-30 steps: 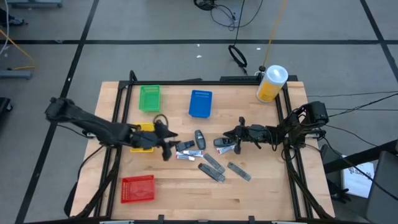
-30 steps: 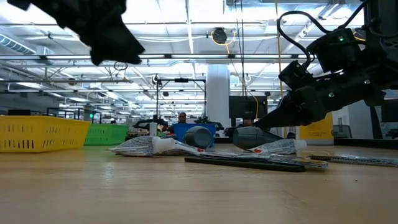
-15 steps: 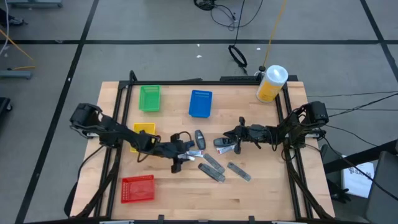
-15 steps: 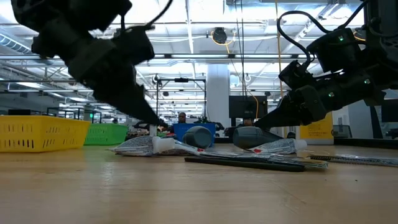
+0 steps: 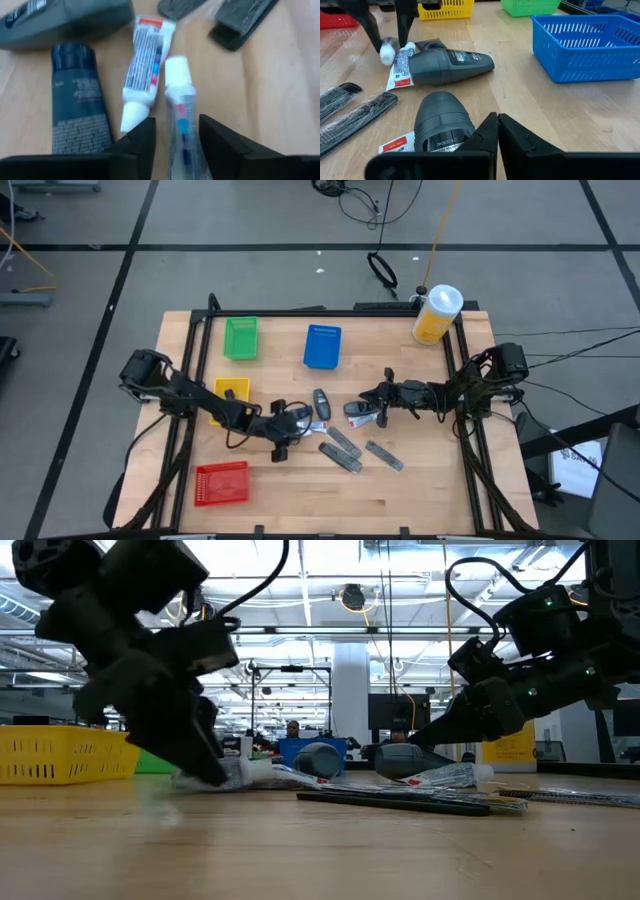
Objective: Pick & Place Travel size toiletries
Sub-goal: Put the white toothpaste in the blue basket, then put the black comb in the red basket
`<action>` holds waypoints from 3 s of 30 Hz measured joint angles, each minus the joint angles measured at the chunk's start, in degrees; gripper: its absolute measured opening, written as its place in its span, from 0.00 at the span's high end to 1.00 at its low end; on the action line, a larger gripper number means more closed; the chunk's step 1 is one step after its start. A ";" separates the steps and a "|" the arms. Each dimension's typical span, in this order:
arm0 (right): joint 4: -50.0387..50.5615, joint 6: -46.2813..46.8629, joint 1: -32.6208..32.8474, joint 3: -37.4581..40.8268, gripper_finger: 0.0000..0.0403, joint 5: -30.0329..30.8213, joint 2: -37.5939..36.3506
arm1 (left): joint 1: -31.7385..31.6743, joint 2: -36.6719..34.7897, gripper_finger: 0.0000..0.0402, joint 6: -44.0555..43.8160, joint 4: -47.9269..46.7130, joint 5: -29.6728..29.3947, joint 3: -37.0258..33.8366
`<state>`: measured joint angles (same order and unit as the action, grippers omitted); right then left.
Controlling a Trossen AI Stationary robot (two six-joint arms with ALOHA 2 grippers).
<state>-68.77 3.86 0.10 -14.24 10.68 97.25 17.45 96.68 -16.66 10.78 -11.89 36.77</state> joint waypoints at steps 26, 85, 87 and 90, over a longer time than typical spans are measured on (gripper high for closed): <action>0.02 -0.07 -0.02 0.00 0.99 0.02 0.00 | -31.66 -1.25 0.97 -0.62 18.84 -0.48 6.49; 70.88 16.96 22.40 -7.67 0.83 5.66 -40.11 | -32.77 18.14 0.60 13.77 -33.36 8.84 50.53; 72.61 20.67 25.94 -7.66 0.83 5.61 -39.64 | -29.10 17.89 0.62 16.02 -31.63 9.34 50.53; 74.98 27.75 30.38 -7.64 0.83 5.66 -38.58 | -23.07 18.53 0.66 20.10 -27.84 9.51 50.53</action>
<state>6.21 31.61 30.48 -21.88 16.34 58.68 -5.62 115.21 3.44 -17.07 -2.38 87.31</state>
